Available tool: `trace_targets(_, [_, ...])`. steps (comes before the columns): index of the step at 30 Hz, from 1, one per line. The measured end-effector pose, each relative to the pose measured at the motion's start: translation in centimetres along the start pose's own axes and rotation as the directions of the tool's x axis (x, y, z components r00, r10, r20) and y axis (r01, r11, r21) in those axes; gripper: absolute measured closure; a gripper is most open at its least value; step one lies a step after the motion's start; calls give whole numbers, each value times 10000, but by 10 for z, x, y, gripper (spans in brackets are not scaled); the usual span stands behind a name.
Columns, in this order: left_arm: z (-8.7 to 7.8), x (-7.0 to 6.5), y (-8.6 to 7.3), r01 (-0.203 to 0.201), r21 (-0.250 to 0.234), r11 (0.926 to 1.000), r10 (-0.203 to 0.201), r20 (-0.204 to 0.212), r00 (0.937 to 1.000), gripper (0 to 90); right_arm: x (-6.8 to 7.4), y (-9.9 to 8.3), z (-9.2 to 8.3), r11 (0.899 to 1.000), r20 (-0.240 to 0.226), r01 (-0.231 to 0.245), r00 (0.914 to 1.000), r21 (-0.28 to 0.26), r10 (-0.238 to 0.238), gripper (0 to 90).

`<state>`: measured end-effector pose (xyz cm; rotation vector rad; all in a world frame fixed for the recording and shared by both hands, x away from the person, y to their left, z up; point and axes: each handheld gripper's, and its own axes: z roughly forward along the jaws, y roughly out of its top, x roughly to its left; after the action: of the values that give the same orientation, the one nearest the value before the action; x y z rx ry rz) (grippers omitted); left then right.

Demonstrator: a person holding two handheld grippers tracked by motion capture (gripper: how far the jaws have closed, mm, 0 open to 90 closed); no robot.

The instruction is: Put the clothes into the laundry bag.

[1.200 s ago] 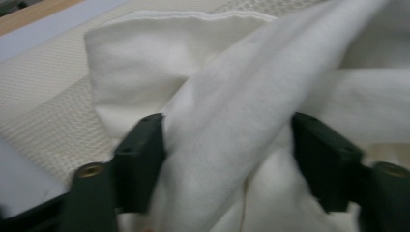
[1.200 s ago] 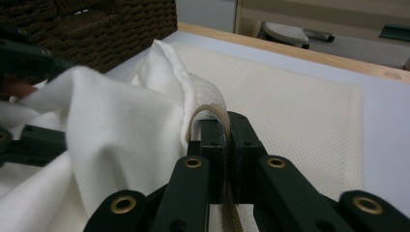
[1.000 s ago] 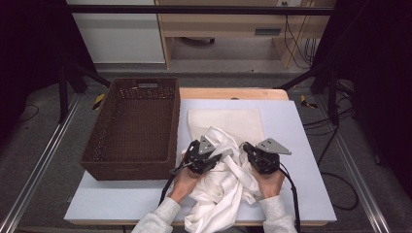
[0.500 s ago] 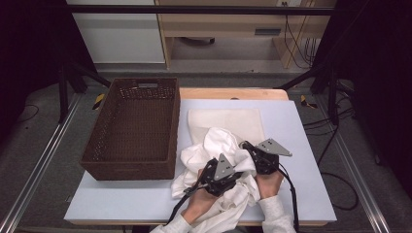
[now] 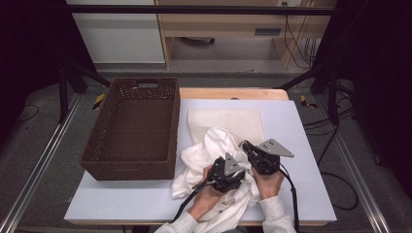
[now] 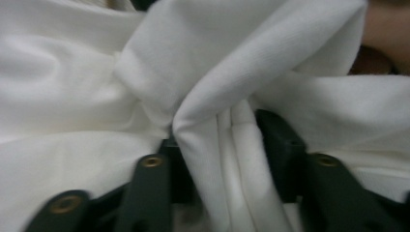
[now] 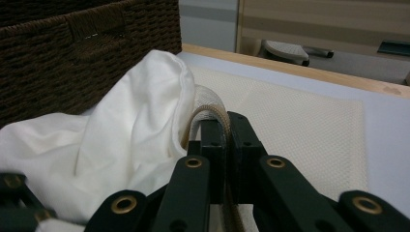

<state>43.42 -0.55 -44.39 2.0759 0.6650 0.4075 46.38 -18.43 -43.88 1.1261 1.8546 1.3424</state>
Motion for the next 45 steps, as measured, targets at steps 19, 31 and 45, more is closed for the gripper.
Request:
trace_targets(19, [22, 89, -20, 1126, 1547, 9815, -872, -1625, 9828, 480, 1, -1, 2, 9998, -3, 165, 9999, 131, -165, 867])
trace_targets(31, [-39, 62, -13, 1018, -1093, 9888, -1043, -175, 9944, 818, 1, -1, 2, 9999, 42, 94, 9999, 126, -94, 867])
trace_targets(45, [-15, -9, 0, -459, -716, 9964, 528, 991, 9937, 823, 2, 0, 1, 9997, -198, 120, 9997, -231, -124, 868])
